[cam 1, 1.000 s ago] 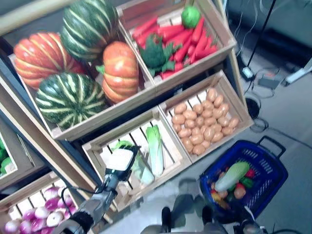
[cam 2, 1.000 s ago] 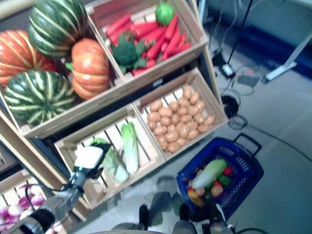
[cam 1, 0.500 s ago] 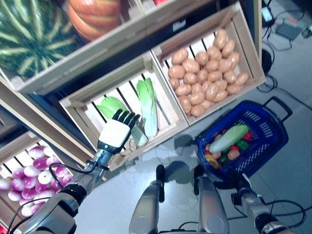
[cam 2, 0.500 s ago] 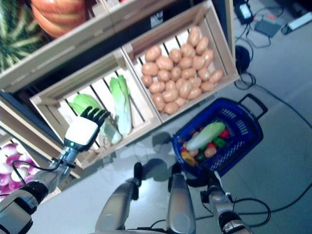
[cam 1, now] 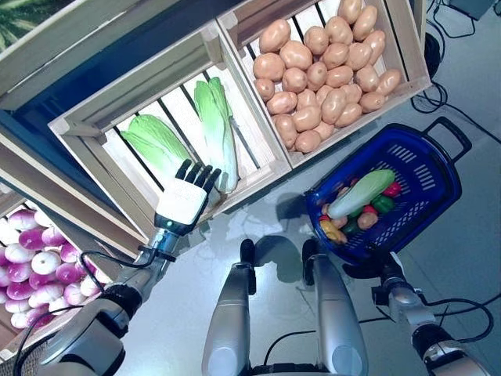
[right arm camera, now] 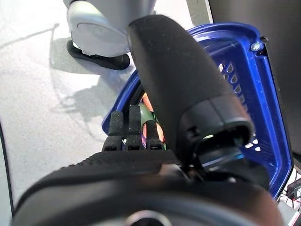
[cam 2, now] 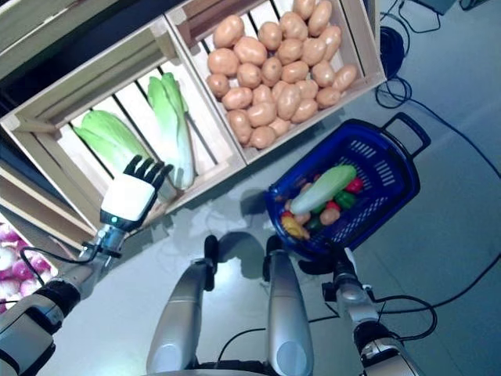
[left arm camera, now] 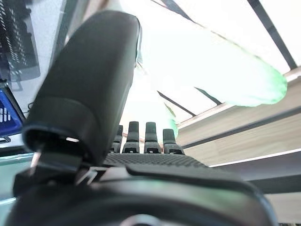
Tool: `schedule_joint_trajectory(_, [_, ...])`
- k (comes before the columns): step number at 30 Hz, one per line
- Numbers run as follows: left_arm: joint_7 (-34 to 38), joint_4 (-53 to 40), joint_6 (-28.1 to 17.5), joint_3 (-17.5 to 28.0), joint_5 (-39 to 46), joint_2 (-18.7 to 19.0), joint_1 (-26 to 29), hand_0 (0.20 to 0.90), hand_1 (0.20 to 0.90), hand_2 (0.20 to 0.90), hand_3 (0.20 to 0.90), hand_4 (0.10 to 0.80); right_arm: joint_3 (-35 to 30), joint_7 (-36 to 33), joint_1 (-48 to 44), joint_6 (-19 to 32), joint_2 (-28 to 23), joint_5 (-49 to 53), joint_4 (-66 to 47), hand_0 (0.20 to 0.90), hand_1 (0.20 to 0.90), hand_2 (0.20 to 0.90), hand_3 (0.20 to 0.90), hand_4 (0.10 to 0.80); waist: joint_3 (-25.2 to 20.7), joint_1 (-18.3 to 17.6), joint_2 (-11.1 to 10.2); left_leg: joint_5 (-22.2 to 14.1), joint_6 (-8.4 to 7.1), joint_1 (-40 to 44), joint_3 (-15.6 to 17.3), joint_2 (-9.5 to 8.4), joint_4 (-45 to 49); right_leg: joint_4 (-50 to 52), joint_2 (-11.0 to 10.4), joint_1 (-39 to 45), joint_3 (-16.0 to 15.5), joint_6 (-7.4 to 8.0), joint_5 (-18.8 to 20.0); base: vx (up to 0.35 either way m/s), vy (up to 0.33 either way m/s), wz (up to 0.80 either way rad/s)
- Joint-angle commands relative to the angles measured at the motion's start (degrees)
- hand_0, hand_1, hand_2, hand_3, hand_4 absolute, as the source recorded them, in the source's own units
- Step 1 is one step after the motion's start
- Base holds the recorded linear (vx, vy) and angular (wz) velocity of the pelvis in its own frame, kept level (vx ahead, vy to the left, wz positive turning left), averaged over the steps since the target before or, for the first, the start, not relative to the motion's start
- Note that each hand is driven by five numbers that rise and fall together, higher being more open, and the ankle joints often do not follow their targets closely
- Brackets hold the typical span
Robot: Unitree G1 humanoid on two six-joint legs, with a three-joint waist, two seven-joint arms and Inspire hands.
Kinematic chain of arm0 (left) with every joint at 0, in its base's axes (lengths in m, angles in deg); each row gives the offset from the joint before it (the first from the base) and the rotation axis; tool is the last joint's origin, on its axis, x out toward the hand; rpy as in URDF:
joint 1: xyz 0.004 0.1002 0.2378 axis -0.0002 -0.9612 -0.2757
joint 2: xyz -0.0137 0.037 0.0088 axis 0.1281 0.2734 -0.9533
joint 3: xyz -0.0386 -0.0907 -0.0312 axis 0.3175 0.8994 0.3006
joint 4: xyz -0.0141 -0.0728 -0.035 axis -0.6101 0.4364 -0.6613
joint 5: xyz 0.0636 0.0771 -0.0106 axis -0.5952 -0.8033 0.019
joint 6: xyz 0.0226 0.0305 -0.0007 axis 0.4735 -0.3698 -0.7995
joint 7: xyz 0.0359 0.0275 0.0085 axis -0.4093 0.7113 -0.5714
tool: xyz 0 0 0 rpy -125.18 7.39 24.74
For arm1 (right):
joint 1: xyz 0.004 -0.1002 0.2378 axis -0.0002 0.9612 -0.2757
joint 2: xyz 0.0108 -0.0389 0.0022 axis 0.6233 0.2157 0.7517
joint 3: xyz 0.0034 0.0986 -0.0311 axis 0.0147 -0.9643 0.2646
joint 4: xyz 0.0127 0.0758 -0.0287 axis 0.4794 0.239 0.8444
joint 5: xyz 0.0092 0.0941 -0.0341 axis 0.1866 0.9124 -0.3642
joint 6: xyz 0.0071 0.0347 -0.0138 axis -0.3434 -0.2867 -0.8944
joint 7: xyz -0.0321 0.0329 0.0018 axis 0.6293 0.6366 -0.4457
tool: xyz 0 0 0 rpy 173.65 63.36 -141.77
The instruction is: Put vegetables into the basket
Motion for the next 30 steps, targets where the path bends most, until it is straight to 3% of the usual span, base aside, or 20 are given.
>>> schedule_joint_trajectory(1, [4.9,-1.6,4.6,7.4,2.9,1.3,-0.6,0.900,0.900,0.900,0.900,0.800,2.0,-2.1,3.0,0.7,-1.2,2.3,-5.0,0.900,0.900,0.900,0.900,0.800,-1.0,-1.0,-0.2,-2.2,3.03,-2.8,2.7,-2.70,5.2,-1.5,0.9,3.4,0.2,-1.18,2.6,-0.025,0.026,-0.05])
schedule_joint_trajectory(15, [3.0,4.6,13.9,8.3,6.7,1.3,2.0,0.900,0.900,0.900,0.900,0.800,0.6,-3.8,2.0,1.1,-1.7,3.8,-5.5,0.900,0.900,0.900,0.900,0.800,0.5,-1.6,-0.2,-2.0,3.31,-7.5,3.5,-2.77,7.4,0.4,1.7,-1.8,0.9,-0.67,3.7,-0.012,0.006,-0.01])
schedule_joint_trajectory(22, [-1.9,4.7,15.2,6.8,-1.5,4.5,4.1,0.900,0.900,0.900,0.900,0.800,0.2,-4.3,1.0,1.1,-2.4,3.8,-5.1,0.900,0.900,0.900,0.900,0.800,0.8,-2.0,0.1,-1.8,3.33,-8.1,4.1,-2.51,7.0,0.0,2.0,-2.7,1.1,-0.45,4.2,-0.003,0.003,-0.01])
schedule_joint_trajectory(30, [-2.4,3.7,14.5,6.1,-3.4,8.3,6.2,0.900,0.900,0.900,0.900,0.800,-0.7,-3.8,1.0,1.5,-3.2,4.1,-4.0,0.900,0.900,0.900,0.900,0.800,0.8,-2.5,0.6,-2.1,3.39,-8.5,5.0,-2.48,6.9,-0.2,1.8,-3.2,1.2,-0.56,4.3,-0.001,0.013,-0.01])
